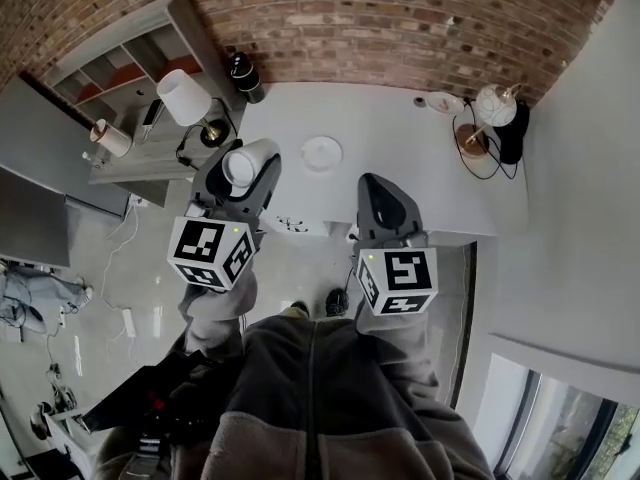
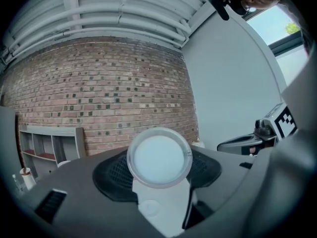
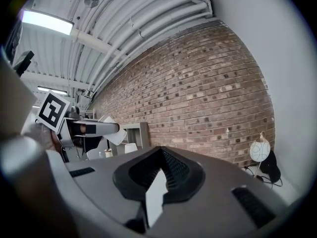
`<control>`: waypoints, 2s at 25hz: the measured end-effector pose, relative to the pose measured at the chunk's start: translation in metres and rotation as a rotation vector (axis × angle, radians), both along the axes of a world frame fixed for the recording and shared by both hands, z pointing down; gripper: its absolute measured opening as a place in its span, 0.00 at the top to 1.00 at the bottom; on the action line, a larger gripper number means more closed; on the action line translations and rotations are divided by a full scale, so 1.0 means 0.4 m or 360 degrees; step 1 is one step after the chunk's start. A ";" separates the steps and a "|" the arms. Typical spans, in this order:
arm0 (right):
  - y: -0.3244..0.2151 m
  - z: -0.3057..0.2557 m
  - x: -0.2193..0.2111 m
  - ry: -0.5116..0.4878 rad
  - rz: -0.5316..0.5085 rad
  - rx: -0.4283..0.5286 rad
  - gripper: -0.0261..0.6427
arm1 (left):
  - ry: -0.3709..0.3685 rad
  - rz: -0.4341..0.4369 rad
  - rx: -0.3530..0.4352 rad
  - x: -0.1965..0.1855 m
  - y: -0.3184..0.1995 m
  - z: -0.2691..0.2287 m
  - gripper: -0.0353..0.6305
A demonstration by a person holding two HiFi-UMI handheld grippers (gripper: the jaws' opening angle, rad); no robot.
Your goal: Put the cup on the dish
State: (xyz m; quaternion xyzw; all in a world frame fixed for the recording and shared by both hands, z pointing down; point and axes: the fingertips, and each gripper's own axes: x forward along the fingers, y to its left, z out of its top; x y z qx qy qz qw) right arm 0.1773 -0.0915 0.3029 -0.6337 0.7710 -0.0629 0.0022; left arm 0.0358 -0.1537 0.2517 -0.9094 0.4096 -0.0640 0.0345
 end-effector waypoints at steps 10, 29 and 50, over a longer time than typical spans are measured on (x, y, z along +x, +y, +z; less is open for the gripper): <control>0.013 0.026 0.060 0.0110 0.0080 -0.0080 0.96 | 0.0048 0.0134 -0.0052 0.105 -0.010 0.034 0.55; -0.206 0.182 -0.109 0.0151 -0.0108 -0.0383 0.96 | -0.0180 0.0174 -0.0349 0.017 -0.136 0.307 0.55; -0.329 0.622 -0.137 0.0232 -0.0089 -0.0996 0.96 | -0.0378 0.0294 -0.0778 0.030 -0.277 0.711 0.55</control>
